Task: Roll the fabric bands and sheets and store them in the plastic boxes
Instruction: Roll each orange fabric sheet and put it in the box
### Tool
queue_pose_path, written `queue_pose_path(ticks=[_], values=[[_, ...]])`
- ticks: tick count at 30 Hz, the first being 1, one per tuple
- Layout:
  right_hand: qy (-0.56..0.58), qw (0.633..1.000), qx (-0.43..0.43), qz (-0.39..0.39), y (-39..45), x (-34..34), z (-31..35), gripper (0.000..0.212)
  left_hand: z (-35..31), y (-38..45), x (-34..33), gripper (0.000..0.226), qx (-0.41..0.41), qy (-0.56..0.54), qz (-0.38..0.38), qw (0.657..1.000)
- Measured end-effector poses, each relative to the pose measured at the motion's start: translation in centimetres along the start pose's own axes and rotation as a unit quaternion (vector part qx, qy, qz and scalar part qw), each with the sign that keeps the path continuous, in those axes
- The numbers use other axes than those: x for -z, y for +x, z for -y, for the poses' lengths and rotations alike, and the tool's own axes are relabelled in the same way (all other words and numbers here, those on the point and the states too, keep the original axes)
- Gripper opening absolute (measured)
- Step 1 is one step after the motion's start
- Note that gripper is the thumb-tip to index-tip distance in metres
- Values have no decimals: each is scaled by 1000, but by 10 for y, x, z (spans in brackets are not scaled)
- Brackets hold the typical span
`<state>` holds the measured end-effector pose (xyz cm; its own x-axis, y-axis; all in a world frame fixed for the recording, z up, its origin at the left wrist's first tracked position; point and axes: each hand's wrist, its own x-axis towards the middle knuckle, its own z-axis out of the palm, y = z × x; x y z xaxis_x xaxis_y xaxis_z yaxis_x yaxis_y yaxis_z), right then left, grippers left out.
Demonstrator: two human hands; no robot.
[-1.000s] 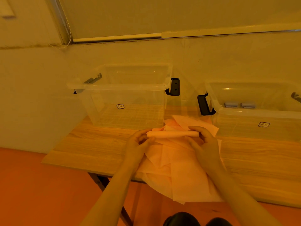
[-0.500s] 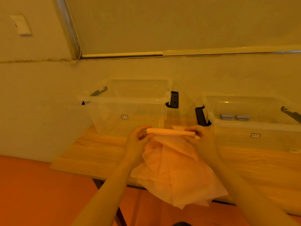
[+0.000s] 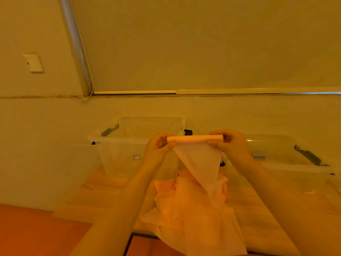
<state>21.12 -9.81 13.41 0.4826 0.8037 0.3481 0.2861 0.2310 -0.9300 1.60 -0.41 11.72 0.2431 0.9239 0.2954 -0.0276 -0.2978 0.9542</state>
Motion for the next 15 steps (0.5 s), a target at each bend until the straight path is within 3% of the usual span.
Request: queue_pose_path(ticks=[5,15], values=[[27,999,25,-10,10,15,24,26,-30,11,-7,18,-18,-38,15,999],[46,999,25,-12,21,30,68,14,-83,24,-16,20,-40,2,-1,999]])
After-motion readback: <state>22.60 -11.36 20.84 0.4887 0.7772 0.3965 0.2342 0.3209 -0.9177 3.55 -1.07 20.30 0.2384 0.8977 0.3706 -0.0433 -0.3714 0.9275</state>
